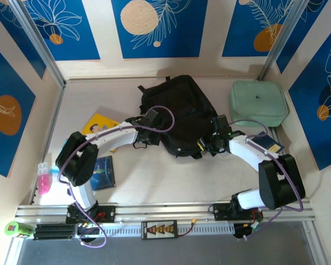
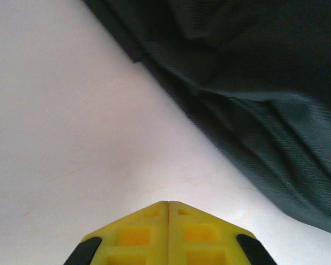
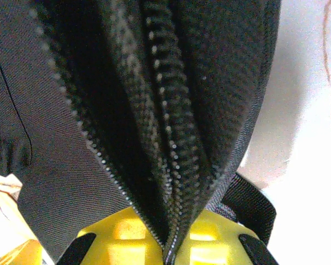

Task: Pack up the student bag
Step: Unzip the student bag at the center of the table.

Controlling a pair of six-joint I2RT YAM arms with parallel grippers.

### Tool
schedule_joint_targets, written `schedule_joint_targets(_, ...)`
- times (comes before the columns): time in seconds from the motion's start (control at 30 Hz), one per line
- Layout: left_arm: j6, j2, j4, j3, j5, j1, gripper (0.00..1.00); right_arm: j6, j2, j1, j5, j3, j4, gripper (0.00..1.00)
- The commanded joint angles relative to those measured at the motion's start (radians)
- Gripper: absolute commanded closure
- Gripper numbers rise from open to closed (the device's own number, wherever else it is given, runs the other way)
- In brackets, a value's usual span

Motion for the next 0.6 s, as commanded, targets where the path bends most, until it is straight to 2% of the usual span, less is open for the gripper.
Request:
schedule_joint_targets(0.0,0.030,-0.086,0.149,-0.071,0.245,-0.016,0.89,-0.019,0.001,-0.004,-0.027,0.018,-0.003,0.96)
schedule_joint_targets(0.07,0.071,-0.111,0.238,-0.130,0.318,-0.036,0.74,-0.022,0.010,-0.004,-0.037,0.020,0.003,0.96)
schedule_joint_targets(0.13,0.093,-0.110,0.259,-0.149,0.333,-0.059,0.64,-0.025,0.020,-0.004,-0.045,0.026,0.004,0.96)
schedule_joint_targets(0.23,0.065,-0.092,0.254,-0.142,0.315,-0.096,0.57,-0.028,0.029,-0.003,-0.053,0.033,0.005,0.96)
schedule_joint_targets(0.43,0.000,-0.085,0.379,-0.180,0.244,-0.191,0.59,-0.025,0.041,-0.001,-0.059,0.038,0.014,0.96)
schedule_joint_targets(0.57,-0.014,-0.034,0.347,-0.141,0.182,-0.196,0.63,-0.023,0.044,0.001,-0.065,0.039,0.020,0.96)
